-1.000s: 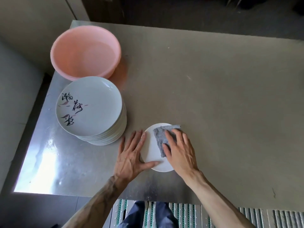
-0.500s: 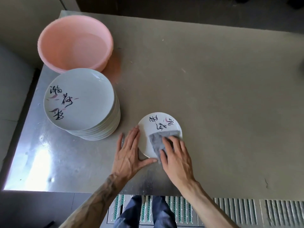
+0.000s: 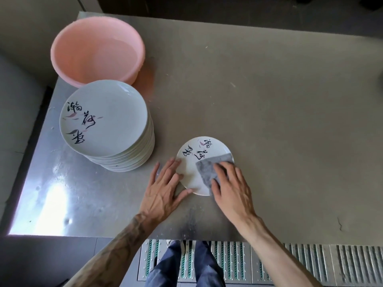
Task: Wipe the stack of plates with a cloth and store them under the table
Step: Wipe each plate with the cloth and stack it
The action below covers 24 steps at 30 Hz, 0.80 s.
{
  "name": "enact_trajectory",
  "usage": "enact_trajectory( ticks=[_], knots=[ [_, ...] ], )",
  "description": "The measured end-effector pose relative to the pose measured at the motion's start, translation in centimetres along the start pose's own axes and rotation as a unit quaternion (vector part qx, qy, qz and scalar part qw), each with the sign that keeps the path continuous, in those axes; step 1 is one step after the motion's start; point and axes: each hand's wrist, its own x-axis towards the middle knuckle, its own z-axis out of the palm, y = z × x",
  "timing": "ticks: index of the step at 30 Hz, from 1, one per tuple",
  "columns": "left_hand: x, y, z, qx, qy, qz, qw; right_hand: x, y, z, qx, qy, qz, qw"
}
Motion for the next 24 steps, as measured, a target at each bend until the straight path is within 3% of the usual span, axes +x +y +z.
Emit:
enact_trajectory(
  ticks=[3,8,14,18,24],
  knots=[
    [0.0,-0.5,0.0,-0.018,-0.005,0.018,1.000,0.7,0.7,-0.3,-0.008,0.009,0.026,1.000],
    [-0.2,-0.7,0.3,-0.043,-0.013,0.004,0.999,-1.3,-0.7,0.5,0.011,-0.003,-0.006,1.000],
    [-0.4,-0.7,0.4,-0.033,-0.005,0.002,0.999,0.0,-1.5,0.4,0.025,0.014,0.062,0.998],
    [-0.5,-1.1,0.9,-0.038,0.003,0.002,0.999,-1.7,-2.8,1.2,0.028,-0.006,0.007,1.000],
    [-0.4,-1.0,0.9,-0.034,-0.003,0.017,0.999,-0.3,-1.0,0.4,-0.012,0.007,0.049,0.999]
  ],
)
